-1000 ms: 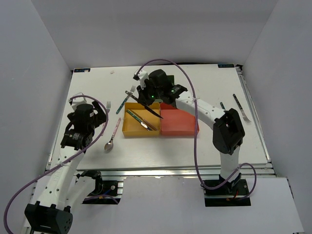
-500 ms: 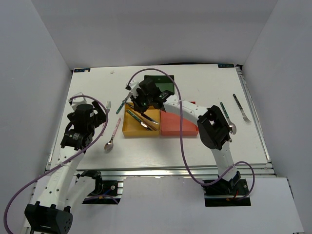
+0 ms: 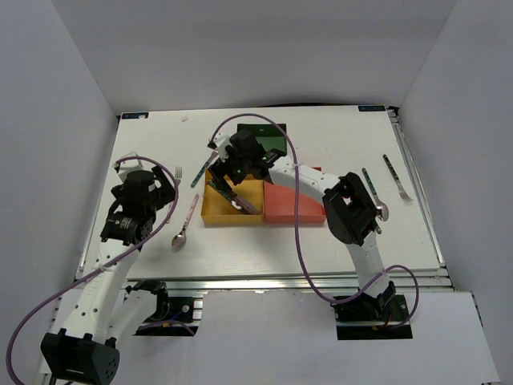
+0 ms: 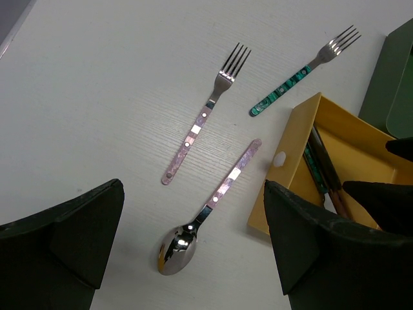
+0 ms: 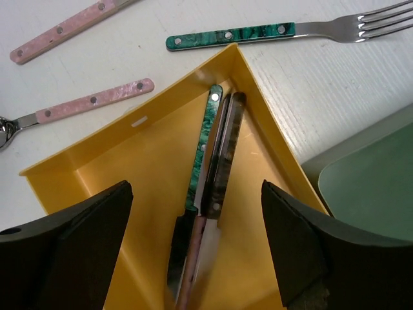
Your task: Sort the eating utensils into containers
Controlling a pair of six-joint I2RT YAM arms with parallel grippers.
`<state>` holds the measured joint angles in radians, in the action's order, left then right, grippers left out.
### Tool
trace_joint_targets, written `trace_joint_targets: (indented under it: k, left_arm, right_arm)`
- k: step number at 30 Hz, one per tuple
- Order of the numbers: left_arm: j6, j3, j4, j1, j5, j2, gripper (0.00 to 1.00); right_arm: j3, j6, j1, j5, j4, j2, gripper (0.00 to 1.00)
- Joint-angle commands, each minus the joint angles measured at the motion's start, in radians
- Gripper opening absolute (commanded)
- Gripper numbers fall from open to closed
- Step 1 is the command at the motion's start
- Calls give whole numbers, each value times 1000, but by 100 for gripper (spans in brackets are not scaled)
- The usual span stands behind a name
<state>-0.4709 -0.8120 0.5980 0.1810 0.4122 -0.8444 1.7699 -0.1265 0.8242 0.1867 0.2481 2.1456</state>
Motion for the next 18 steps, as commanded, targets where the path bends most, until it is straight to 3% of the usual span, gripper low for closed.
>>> trace_joint_targets:
  k: [1,5,10,13,18]
  left_arm:
    - [-2,-10,-9,5,25,2,98]
    - [-11,-16,0,5,60,-15,98]
    - [-2,-12,-6,-5,128,-152,98]
    - [41,-24,-43,-64,15,-263,98]
    - [80,-191,-20,-106,-131,-626,94]
  right_arm:
    - [10,-4,0,7,-40,-90,86]
    - [11,25,0,-78,-36,-159,89]
    - [-152,103,0,-216,-62,-332,89]
    - [-338,146,0,-214,-125,-537,89]
    - [-553,195,-2,-141,-135,-755,89]
